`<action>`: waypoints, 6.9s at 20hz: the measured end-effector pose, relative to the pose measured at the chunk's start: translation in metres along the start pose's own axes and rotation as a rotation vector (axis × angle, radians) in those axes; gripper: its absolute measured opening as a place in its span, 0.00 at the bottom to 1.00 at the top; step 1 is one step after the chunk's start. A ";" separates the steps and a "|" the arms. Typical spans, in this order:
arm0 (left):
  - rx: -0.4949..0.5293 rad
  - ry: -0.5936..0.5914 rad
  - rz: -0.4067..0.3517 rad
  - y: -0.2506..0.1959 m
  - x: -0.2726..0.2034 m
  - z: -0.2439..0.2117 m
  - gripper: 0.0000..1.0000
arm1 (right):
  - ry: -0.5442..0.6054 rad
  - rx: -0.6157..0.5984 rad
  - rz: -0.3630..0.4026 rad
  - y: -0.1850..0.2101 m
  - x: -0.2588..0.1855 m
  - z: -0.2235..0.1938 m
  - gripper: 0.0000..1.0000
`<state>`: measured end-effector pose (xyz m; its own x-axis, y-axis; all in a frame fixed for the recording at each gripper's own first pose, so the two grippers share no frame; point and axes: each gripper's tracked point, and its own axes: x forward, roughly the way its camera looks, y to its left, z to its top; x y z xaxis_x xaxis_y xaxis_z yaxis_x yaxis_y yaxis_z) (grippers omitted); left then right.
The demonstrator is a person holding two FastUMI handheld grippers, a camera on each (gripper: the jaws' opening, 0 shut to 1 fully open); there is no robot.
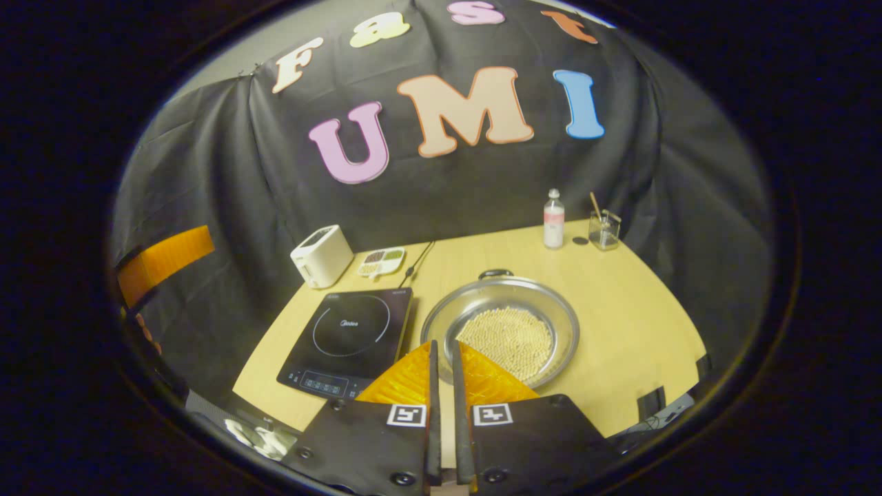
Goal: First push the handle of the pot to place it horizontally, then grasp the pot with both hands and set it on the induction cooktop.
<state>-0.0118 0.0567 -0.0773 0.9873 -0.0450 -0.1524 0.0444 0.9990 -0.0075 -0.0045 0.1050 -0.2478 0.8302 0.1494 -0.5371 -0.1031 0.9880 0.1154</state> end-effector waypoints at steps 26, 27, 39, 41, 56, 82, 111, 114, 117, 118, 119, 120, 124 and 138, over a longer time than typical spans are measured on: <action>-0.036 0.077 0.118 0.041 0.010 -0.034 0.96 | 0.521 0.257 -0.025 -0.023 0.081 -0.150 0.09; -0.037 0.077 0.116 0.042 0.010 -0.036 0.96 | 0.521 0.250 -0.038 -0.027 0.082 -0.151 0.09; -0.050 0.088 0.047 0.028 0.025 -0.041 0.96 | 0.518 0.195 -0.147 -0.071 0.085 -0.150 0.06; -0.045 0.090 0.036 0.025 0.027 -0.041 0.93 | 0.510 0.183 -0.181 -0.088 0.084 -0.147 0.06; -0.049 0.127 0.022 -0.031 0.051 -0.045 0.93 | 0.482 0.197 -0.267 -0.189 0.097 -0.116 0.06; -0.110 0.164 0.283 -0.069 0.074 -0.045 0.96 | 0.521 0.203 -0.092 -0.244 0.159 -0.067 0.05; -0.281 0.479 0.074 -0.112 0.125 -0.157 0.95 | 0.528 0.367 0.073 -0.253 0.176 -0.020 1.00; -0.283 0.584 0.013 -0.118 0.137 -0.188 0.95 | 0.557 0.359 0.086 -0.250 0.184 -0.027 1.00; -0.299 0.675 -0.029 -0.122 0.150 -0.217 0.93 | 0.583 0.372 0.086 -0.249 0.193 -0.031 1.00; -0.306 0.701 -0.033 -0.121 0.154 -0.227 0.93 | 0.589 0.375 0.089 -0.248 0.195 -0.033 0.92; -0.310 0.728 -0.036 -0.121 0.157 -0.236 0.94 | 0.596 0.376 0.088 -0.249 0.199 -0.035 1.00; -0.310 0.753 -0.038 -0.121 0.159 -0.244 0.93 | 0.606 0.376 0.086 -0.249 0.201 -0.038 1.00; -0.299 0.834 -0.049 -0.121 0.166 -0.268 0.94 | 0.641 0.378 0.092 -0.246 0.210 -0.046 1.00; -0.365 0.958 -0.088 -0.150 0.183 -0.317 0.91 | 0.693 0.396 0.119 -0.232 0.231 -0.061 0.98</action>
<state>0.1140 -0.1017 -0.4170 0.4391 -0.2596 -0.8601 -0.0960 0.9383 -0.3322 0.1783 -0.0873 -0.4495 0.2838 0.3722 -0.8837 0.1406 0.8955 0.4223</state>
